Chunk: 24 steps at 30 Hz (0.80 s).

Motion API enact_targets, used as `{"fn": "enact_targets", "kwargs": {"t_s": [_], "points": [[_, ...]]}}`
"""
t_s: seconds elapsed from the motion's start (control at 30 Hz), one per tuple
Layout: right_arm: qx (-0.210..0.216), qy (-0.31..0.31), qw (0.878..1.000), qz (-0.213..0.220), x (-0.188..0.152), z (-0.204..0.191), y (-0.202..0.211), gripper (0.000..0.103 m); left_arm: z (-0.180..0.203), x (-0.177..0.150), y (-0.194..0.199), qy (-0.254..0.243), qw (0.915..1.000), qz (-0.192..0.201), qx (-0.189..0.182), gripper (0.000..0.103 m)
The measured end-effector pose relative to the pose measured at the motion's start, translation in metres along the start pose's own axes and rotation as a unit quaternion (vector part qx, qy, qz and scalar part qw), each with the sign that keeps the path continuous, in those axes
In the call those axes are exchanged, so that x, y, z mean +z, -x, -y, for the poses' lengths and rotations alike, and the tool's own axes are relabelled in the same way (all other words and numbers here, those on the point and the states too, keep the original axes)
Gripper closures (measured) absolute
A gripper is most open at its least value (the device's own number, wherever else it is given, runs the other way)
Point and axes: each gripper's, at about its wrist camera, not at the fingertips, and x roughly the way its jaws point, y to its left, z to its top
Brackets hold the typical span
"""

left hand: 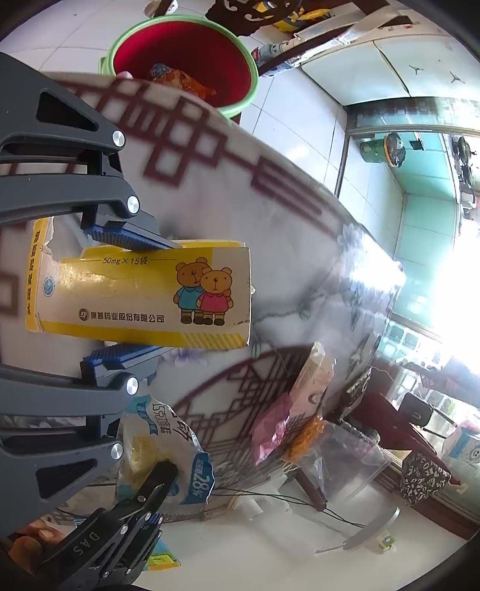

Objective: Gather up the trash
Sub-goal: 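Carry the yellow box and milk carton over the red bucket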

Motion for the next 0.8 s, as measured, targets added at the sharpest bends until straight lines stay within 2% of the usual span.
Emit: {"fn": "enact_targets", "kwargs": {"t_s": [0.5, 0.8], "points": [[-0.007, 0.007, 1.000, -0.001, 0.003, -0.062, -0.009, 0.098, -0.059, 0.010, 0.021, -0.004, 1.0000, 0.007, -0.003, 0.062], [0.000, 0.023, 1.000, -0.006, 0.004, -0.098, -0.018, 0.098, -0.098, 0.007, 0.032, 0.015, 0.9998, 0.012, 0.008, 0.062]]}}
